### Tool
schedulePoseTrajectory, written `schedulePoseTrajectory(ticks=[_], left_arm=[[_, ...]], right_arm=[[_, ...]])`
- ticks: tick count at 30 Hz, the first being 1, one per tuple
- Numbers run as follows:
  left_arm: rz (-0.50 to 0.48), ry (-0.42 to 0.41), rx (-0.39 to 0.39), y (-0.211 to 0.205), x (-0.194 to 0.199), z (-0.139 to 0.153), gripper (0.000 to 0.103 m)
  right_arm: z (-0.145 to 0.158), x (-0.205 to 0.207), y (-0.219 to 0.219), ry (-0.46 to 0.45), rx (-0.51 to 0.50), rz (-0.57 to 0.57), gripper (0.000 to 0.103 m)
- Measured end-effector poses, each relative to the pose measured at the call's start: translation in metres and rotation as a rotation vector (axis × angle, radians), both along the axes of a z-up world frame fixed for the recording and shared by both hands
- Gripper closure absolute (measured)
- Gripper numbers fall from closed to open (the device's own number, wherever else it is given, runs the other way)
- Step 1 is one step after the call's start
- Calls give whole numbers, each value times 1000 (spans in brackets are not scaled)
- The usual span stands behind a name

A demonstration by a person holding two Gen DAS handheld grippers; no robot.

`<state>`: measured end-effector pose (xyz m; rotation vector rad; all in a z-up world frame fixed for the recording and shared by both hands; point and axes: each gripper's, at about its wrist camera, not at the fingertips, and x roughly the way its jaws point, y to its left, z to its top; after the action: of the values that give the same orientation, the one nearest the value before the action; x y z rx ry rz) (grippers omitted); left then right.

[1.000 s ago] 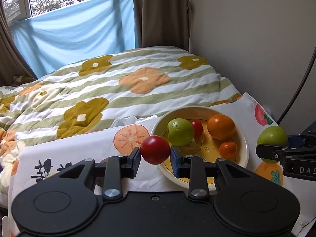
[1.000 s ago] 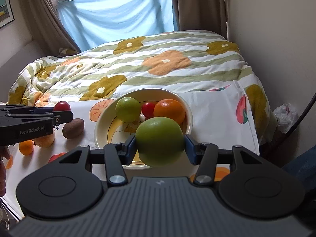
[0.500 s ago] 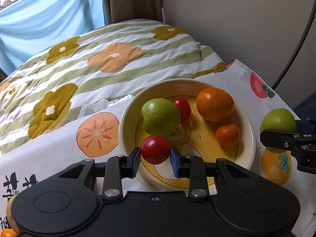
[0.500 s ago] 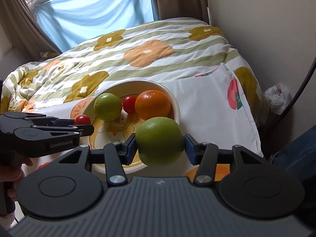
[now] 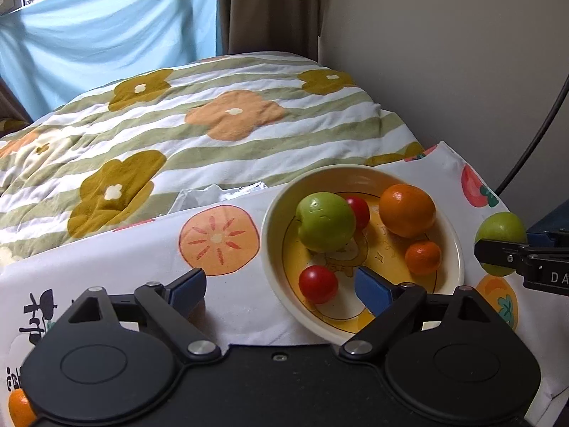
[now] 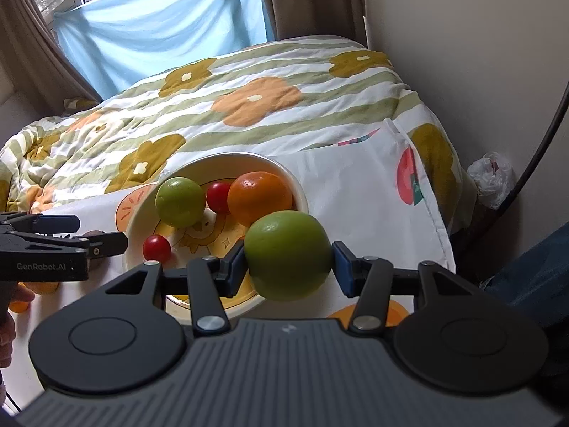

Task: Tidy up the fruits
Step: 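Carry tomato and green apple into the duck bowl and open both tools, then withdraw both tools from the bowl back over the loose fruit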

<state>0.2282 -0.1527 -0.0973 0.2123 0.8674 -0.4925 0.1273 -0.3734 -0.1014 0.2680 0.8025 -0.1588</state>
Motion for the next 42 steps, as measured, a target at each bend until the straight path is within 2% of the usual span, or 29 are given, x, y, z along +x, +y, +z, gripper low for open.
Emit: schedulePoseTrajectory(ticks=[10,19,20,22,23,24,34,42], left_arm=[[74,-6,-16,25,-3,1,9],[109,-9,-12,43,-3,2,9],[111,-12,-10,44,-4,2,9],[115,-21,-5,45,-6,2,9],[119,-27,-1,46,-8,3,9],[122,-35,5,46,-10,4,9],[161,-96,18,48,-34,14,9],[226,-188,37,49,-72,32,9]], right_arm=[[-19,16,44,-3,-40,131,37],[-35,24,63,-1,-53,170,37],[-33,23,64,-14,-57,172,36],[-26,17,67,-56,-91,166,22],[-23,14,69,-76,-118,156,4],[-22,11,69,-96,-140,146,0],[-15,-8,51,-100,-125,82,0],[3,-32,36,-118,-82,67,0]])
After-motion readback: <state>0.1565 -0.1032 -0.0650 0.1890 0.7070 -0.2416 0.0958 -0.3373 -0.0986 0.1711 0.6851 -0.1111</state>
